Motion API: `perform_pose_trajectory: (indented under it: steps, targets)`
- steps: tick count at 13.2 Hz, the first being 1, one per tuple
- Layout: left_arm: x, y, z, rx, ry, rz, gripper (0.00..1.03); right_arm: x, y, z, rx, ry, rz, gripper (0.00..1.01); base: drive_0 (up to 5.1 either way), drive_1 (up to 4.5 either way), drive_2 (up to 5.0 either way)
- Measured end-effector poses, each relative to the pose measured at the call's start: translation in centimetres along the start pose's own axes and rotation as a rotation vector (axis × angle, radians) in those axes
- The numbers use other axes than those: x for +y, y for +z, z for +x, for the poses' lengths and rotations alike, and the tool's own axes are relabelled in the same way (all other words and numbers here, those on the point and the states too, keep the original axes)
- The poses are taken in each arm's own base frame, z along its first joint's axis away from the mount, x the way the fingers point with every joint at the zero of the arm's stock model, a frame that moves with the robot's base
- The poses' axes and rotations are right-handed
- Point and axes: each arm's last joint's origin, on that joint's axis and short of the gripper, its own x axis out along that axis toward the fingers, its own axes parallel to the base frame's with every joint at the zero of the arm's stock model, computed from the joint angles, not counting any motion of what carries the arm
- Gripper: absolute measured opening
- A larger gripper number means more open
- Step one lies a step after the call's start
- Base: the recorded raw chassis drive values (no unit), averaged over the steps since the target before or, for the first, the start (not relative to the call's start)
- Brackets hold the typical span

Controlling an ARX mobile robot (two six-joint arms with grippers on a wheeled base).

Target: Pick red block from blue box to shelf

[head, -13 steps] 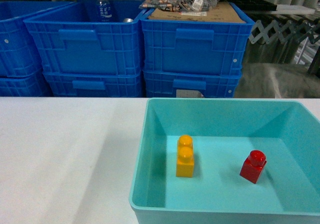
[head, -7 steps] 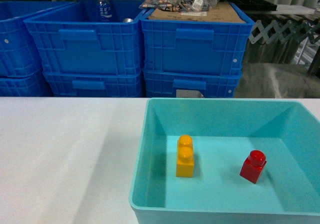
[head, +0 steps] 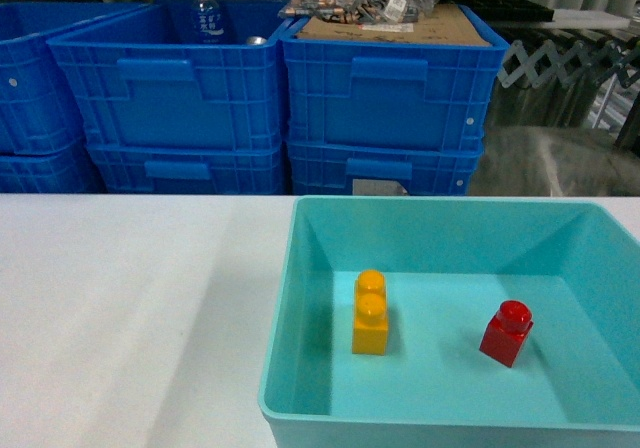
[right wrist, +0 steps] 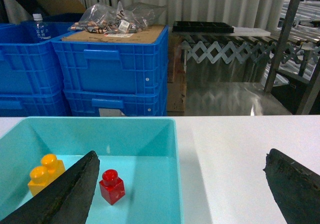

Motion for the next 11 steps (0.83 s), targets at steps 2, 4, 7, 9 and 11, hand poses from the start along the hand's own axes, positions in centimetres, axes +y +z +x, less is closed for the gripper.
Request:
perform_pose_trajectory:
  steps: [2,4,7,9,11]
  targets:
    - [0.00,0.00,0.00,0.000,0.000,0.000,0.98,0.00,0.00,0.00,0.000,0.000,0.000,0.98,0.0,0.00,0.0]
    - [0.00,0.00,0.00,0.000,0.000,0.000,0.98,0.00,0.00,0.00,0.000,0.000,0.000,0.98,0.0,0.00,0.0]
    - [0.00,0.00,0.00,0.000,0.000,0.000,0.98,0.00,0.00,0.00,0.000,0.000,0.000,0.98,0.0,0.00,0.0]
    - [0.00,0.00,0.00,0.000,0.000,0.000,0.98,0.00,0.00,0.00,0.000,0.000,0.000,0.98,0.0,0.00,0.0]
    - [0.00,0.00,0.00,0.000,0.000,0.000,0.98,0.00,0.00,0.00,0.000,0.000,0.000,0.98,0.0,0.00,0.0]
